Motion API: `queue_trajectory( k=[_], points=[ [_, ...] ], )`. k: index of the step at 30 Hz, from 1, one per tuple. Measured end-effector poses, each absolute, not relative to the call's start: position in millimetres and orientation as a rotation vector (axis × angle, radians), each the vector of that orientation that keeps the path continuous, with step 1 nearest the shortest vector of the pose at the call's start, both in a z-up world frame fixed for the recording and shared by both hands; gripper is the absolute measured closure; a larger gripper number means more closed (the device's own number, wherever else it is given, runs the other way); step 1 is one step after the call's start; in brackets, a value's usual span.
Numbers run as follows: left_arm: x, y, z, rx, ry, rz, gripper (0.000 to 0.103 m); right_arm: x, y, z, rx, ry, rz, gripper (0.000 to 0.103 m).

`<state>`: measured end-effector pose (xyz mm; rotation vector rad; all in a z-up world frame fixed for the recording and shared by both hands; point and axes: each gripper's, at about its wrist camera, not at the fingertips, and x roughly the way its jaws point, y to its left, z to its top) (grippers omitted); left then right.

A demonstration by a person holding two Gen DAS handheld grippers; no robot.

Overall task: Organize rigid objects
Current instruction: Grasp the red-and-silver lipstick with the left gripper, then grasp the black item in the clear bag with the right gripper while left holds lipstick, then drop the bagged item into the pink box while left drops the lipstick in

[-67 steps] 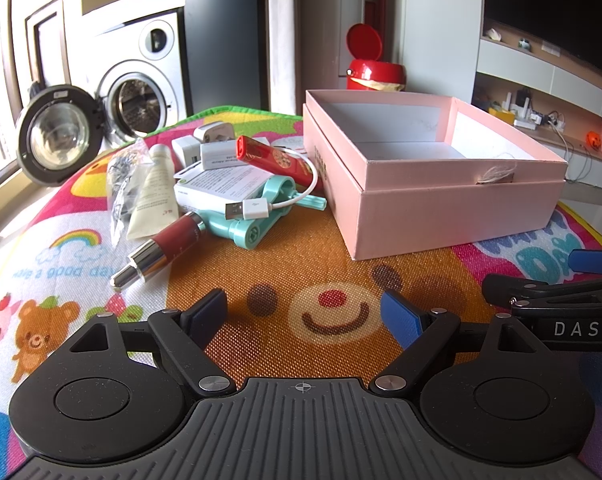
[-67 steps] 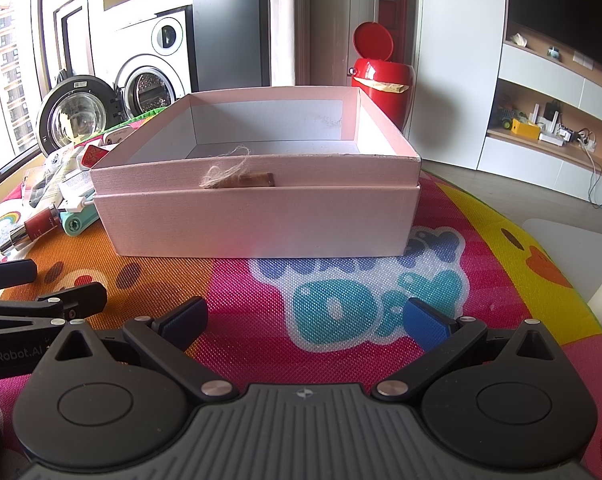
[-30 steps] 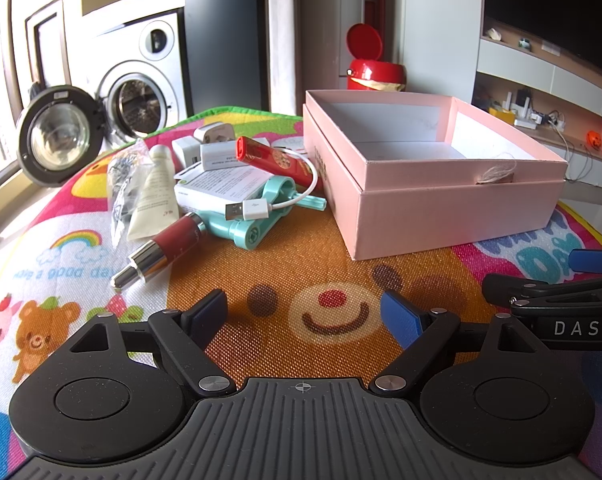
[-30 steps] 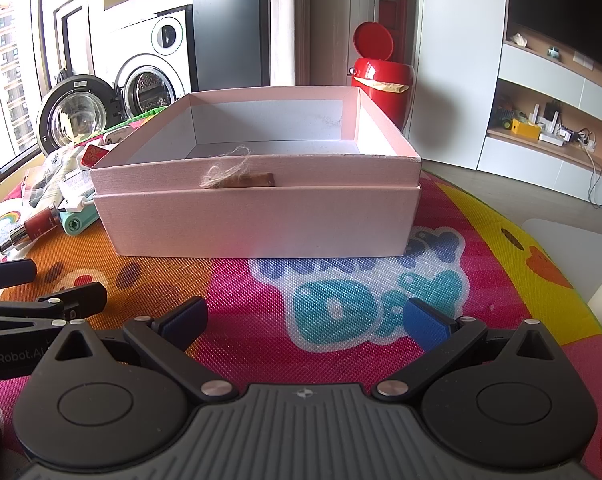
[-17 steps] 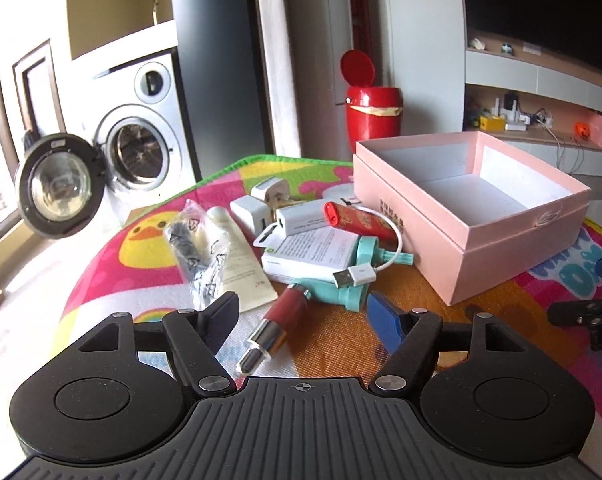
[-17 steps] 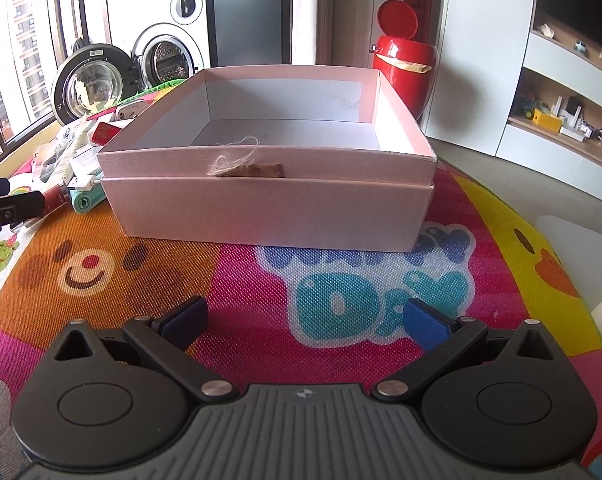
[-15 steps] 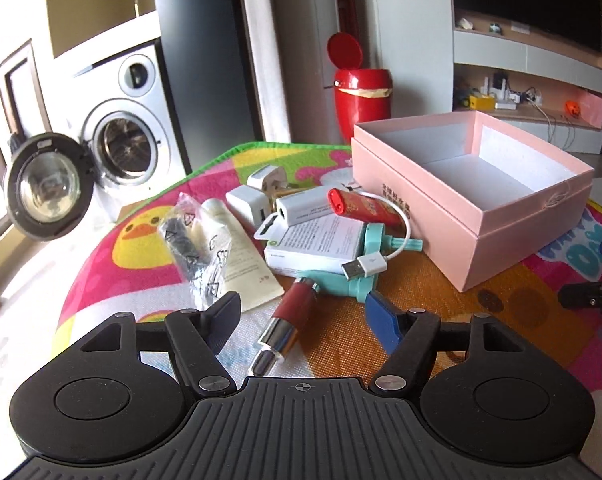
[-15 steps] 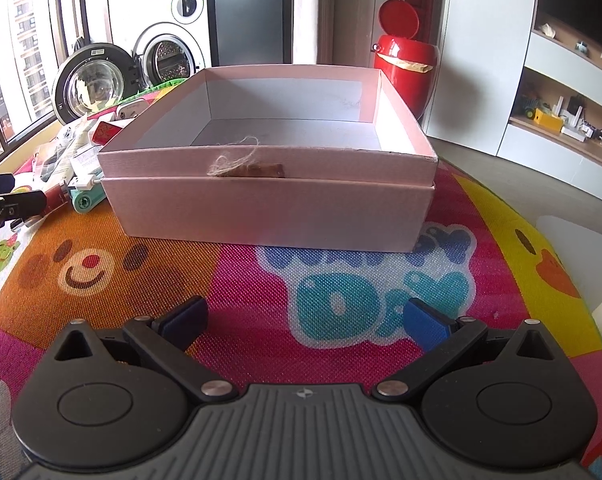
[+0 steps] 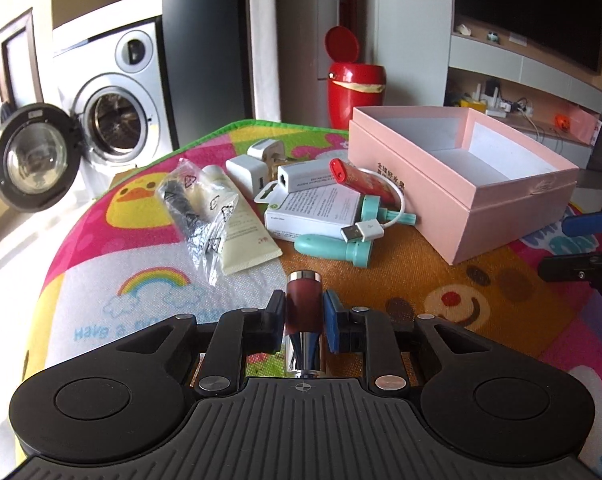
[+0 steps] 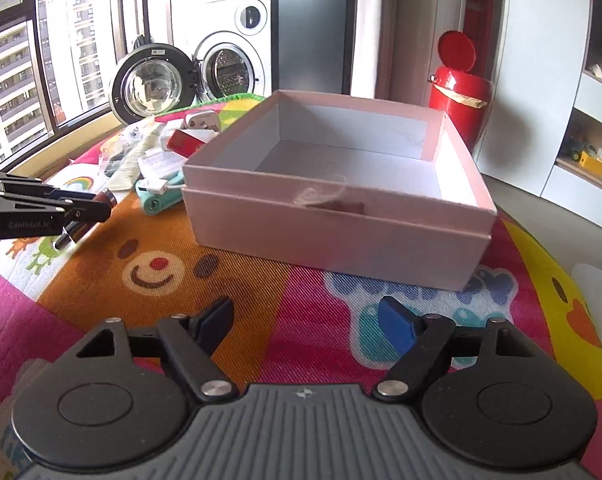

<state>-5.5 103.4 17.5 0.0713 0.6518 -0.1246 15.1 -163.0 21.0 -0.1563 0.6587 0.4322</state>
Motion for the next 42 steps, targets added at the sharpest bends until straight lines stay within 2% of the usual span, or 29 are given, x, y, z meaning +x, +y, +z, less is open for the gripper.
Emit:
queue_trajectory(
  k=[2, 3, 7, 11, 15, 20, 21, 22, 23, 34, 42],
  points=[
    [-23.0, 109.4, 17.2, 0.063, 0.655, -0.076, 0.079, 20.1, -140.0, 41.3, -0.184, 0.623, 0.505, 0.041],
    [-29.8, 113.1, 15.6, 0.058, 0.657, -0.045, 0.079, 25.6, -126.9, 50.8, -0.191, 0.623, 0.549, 0.044],
    [-44.3, 136.9, 12.3, -0.031, 0.646, 0.025, 0.079, 69.9, -54.8, 80.1, -0.162, 0.704, 0.739, 0.064],
    [-47.1, 146.7, 9.9, -0.087, 0.648, 0.018, 0.079, 116.6, 23.7, 77.8, -0.221, 0.736, 0.794, 0.066],
    [-52.7, 143.6, 8.8, -0.073, 0.632, 0.027, 0.078, 158.2, 83.0, 50.3, -0.263, 0.798, 0.757, 0.066],
    [-54.5, 152.0, 8.2, -0.135, 0.631, 0.008, 0.078, 163.4, 123.3, 22.9, -0.419, 0.792, 0.725, 0.066],
    [-55.1, 152.7, 8.0, -0.139, 0.633, 0.007, 0.078, 158.6, 124.8, 23.5, -0.443, 0.779, 0.725, 0.068],
    [-55.0, 152.4, 8.4, -0.141, 0.636, 0.008, 0.078, 150.5, 125.1, 26.3, -0.468, 0.779, 0.746, 0.079],
    [-54.6, 152.3, 8.9, -0.141, 0.642, 0.009, 0.078, 143.7, 120.0, 30.7, -0.457, 0.798, 0.766, 0.084],
    [-63.9, 138.5, 12.0, -0.116, 0.636, -0.039, 0.079, 36.5, -18.7, 88.5, -0.274, 0.768, 0.870, 0.084],
    [-99.8, 55.5, 35.7, 0.062, 0.623, -0.379, 0.079, -34.9, -157.7, 85.8, -0.209, 0.744, 0.696, 0.084]
  ],
)
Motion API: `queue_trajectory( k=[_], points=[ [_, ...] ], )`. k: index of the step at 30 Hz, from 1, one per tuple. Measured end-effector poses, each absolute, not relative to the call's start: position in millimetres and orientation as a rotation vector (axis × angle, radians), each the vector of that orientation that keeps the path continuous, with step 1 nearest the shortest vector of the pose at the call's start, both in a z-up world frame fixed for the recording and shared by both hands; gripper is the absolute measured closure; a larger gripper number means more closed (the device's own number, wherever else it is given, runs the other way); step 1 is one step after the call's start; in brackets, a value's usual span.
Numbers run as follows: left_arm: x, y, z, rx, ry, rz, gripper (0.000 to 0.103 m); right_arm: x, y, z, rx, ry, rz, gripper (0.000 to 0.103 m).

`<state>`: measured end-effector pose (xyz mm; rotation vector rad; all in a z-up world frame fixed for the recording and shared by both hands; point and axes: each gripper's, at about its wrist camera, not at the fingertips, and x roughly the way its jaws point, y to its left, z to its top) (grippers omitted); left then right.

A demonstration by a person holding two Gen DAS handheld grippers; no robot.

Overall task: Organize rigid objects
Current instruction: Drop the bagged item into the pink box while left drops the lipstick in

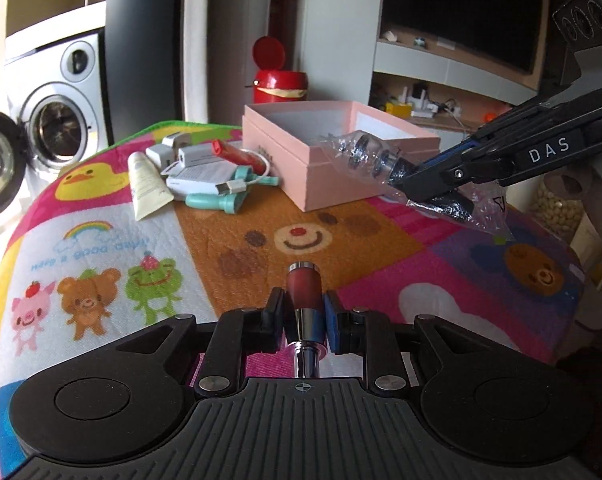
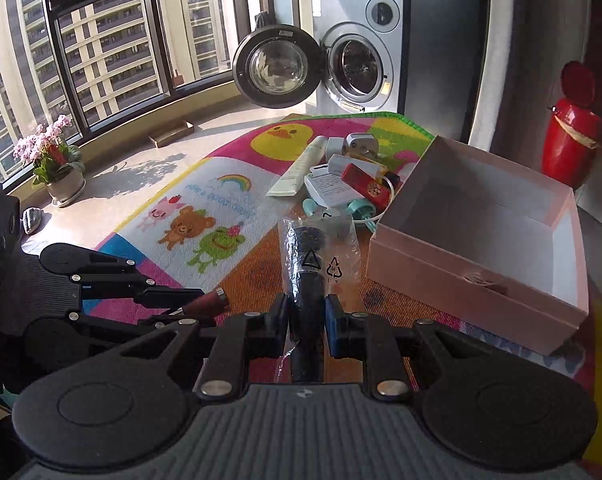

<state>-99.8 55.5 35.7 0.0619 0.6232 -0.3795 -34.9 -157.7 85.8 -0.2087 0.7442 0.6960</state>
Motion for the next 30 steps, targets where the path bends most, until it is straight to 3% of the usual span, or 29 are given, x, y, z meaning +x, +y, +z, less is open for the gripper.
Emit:
queue_trajectory(
  k=[7, 10, 15, 25, 28, 30],
  points=[
    [-36.8, 0.6, 125.4, 0.101, 0.342, -0.393, 0.079, -63.6, -250.2, 114.6, -0.102, 0.591, 0.520, 0.084],
    [25.9, -17.6, 142.2, 0.030, 0.356, -0.370, 0.078, -57.0, -264.3, 116.2, -0.065, 0.571, 0.487, 0.084],
    [63.1, -6.8, 114.1, -0.081, 0.424, -0.336, 0.078, -40.2, -272.1, 111.2, -0.018, 0.567, 0.441, 0.084],
    [-14.8, 78.9, 55.6, -0.169, 0.593, -0.111, 0.078, 78.0, -231.7, 136.1, 0.090, 0.556, 0.384, 0.083],
    [-23.8, 100.1, 45.6, -0.151, 0.648, -0.035, 0.078, 113.2, -219.3, 129.2, 0.125, 0.624, 0.350, 0.069],
    [-34.6, 113.0, 43.7, -0.174, 0.657, -0.023, 0.078, 110.1, -211.6, 121.6, 0.105, 0.629, 0.356, 0.067]
  ],
)
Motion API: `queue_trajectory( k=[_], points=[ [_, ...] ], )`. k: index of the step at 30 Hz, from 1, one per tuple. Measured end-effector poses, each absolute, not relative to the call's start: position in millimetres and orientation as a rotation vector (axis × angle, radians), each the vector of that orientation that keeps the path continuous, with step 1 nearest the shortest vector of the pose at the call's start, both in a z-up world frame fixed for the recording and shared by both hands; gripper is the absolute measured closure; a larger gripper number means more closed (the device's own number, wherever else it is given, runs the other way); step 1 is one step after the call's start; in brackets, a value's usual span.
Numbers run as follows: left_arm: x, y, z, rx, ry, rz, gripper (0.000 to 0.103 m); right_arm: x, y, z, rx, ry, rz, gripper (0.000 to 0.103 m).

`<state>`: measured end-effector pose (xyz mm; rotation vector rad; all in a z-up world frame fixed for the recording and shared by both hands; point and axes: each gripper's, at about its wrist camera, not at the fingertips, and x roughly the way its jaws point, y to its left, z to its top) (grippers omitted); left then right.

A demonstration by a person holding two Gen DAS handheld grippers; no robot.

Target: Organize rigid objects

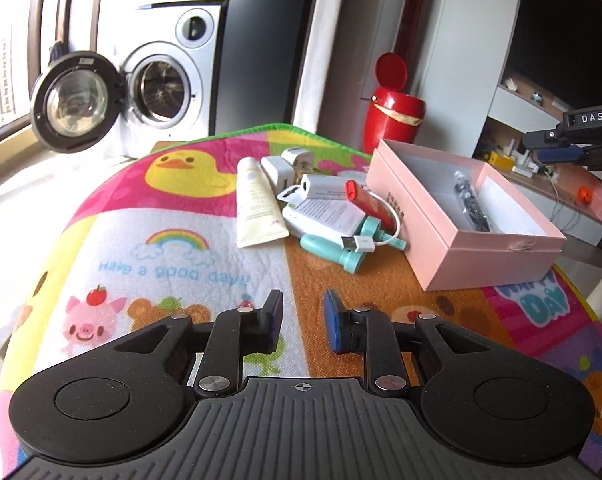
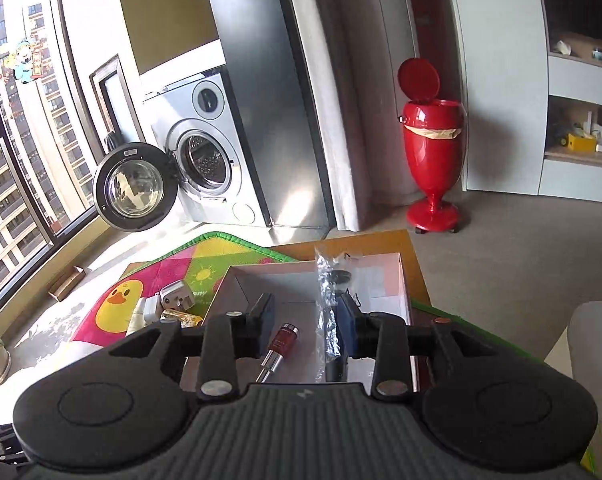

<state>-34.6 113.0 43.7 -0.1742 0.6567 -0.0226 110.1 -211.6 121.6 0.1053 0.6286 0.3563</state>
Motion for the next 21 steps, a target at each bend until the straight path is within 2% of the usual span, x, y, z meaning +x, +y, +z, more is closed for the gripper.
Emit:
queue_trajectory(
  k=[2, 9, 13, 16, 19, 21],
  points=[
    [-32.9, 120.0, 40.9, -0.204, 0.658, -0.028, 0.078, 97.0, -202.6, 113.6, 0.061, 0.622, 0.376, 0.062],
    [-20.4, 111.0, 31.9, -0.240, 0.641, -0.064, 0.078, 65.8, -149.4, 99.7, -0.143, 0.642, 0.505, 0.062],
    [-21.8, 113.2, 30.8, -0.246, 0.629, -0.064, 0.078, 98.9, -109.1, 109.1, -0.077, 0.741, 0.582, 0.061],
    [-23.9, 120.8, 32.2, -0.270, 0.618, -0.064, 0.078, 127.6, -68.4, 110.5, -0.093, 0.774, 0.593, 0.053],
    [-25.2, 128.5, 32.2, -0.291, 0.615, -0.075, 0.078, 161.5, -21.2, 102.7, -0.171, 0.789, 0.540, 0.053],
    [-27.6, 132.1, 30.8, -0.300, 0.617, -0.089, 0.078, 182.3, 5.3, 91.2, -0.273, 0.792, 0.456, 0.057]
  ],
)
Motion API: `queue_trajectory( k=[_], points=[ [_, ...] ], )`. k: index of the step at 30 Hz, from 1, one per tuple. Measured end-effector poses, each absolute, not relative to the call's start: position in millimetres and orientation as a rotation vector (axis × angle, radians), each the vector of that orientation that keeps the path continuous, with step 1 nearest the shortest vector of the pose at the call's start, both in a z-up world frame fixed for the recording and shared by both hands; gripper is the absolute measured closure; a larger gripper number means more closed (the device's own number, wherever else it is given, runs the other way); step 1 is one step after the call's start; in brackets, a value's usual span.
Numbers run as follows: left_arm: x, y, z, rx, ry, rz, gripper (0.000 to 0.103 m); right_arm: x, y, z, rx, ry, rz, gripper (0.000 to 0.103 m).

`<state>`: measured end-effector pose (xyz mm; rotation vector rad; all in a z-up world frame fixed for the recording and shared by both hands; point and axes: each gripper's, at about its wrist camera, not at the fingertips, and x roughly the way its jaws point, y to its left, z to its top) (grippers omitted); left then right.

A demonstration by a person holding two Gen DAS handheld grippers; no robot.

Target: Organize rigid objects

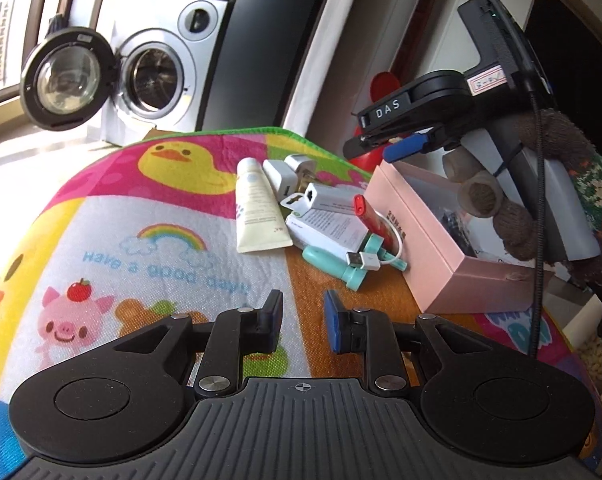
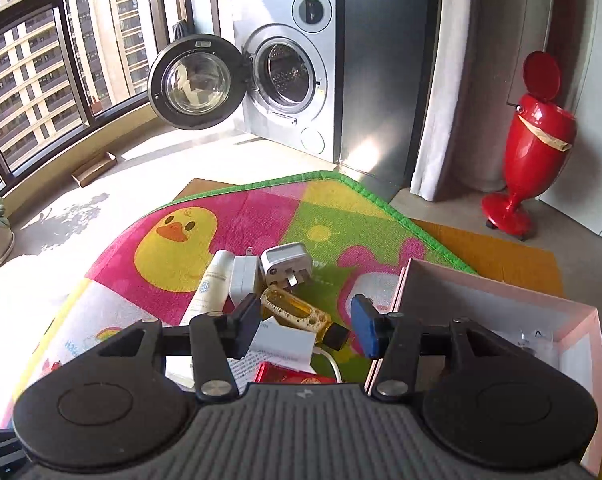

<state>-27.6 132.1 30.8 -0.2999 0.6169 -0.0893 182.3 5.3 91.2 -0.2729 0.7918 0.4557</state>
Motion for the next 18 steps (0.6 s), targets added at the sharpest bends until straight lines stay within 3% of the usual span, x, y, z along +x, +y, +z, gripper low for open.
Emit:
queue_trajectory(
  k=[2, 6, 10, 18],
  points=[
    [-29.7, 134.2, 29.1, -0.302, 0.620, -0.107, 0.078, 203.0, 27.6, 74.0, -0.391, 0.823, 0.375, 0.083],
    [-29.8, 136.2, 23.3, -0.312, 0.625, -0.122, 0.078, 218.9, 52.7, 42.9, -0.583, 0.854, 0.350, 0.085],
    [-30.4, 140.6, 17.9, -0.355, 0.627, -0.110, 0.078, 205.7, 53.3, 38.0, -0.600, 0.904, 0.404, 0.098],
    [-32.3, 140.5, 19.6, -0.381, 0.627, -0.081, 0.078, 142.9, 25.8, 47.5, -0.507, 1.013, 0.581, 0.098]
  ],
)
